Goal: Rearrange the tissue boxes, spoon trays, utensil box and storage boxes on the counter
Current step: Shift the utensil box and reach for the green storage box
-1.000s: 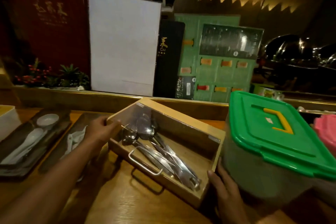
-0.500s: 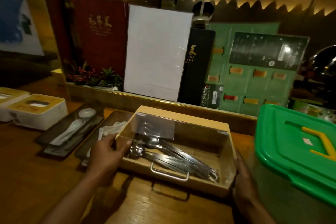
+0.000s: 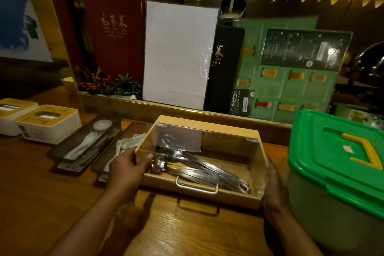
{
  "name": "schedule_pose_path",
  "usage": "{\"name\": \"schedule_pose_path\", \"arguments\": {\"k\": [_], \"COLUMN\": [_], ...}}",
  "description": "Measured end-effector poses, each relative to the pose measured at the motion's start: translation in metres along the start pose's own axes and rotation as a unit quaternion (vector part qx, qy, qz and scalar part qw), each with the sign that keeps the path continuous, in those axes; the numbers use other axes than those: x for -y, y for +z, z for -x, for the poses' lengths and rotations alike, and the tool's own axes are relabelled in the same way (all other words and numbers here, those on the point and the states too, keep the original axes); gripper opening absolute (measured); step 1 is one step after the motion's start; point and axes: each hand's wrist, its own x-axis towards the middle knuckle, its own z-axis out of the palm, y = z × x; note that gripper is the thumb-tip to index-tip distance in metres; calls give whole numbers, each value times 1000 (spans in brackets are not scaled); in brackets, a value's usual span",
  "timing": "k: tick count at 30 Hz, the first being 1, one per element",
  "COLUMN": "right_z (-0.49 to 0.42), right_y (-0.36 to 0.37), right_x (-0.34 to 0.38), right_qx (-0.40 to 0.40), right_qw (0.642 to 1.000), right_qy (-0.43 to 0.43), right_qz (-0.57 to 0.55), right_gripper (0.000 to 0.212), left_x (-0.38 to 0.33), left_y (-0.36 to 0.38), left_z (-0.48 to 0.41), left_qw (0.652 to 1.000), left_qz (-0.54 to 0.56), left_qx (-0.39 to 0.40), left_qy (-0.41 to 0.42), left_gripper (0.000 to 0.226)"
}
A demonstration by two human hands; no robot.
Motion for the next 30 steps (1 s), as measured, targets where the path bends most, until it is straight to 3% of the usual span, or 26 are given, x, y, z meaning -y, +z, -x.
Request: {"name": "schedule_pose_path", "arguments": {"k": [5,11,21,23,26,27,30], "right_z": [25,33,41,53,85,94,111], "right_y": [-5,-6,-7,-11,-29,-40,-83], "right_x": [-12,-13,-7,-1,9,11,17], "right_qx": [8,11,-13,8,46,44,-4], "right_qw": [998,996,994,992,989,987,987], "right_qy": [60,90,85,104,134,143,129], "right_qz": [-5,22,70,64,45,58,100], "right_gripper": [84,83,112,98,34,22,10], "left_x": [-1,-2,-5,-4,0,1,-13], "left_y": [-4,-9,-13,-12,-7,-4,14], "left_z": [-1,-11,-19,-17,-8,-4,22], "left_qw": [999,998,996,996,998,998,995], "left_qz": [18,12,-1,-11,-29,-43,-68], "left_qx": [26,55,84,85,61,39,-33], "left_qy": [-9,-26,-38,-34,-19,-5,65], "left_gripper": [27,25,30,29,33,38,54]}}
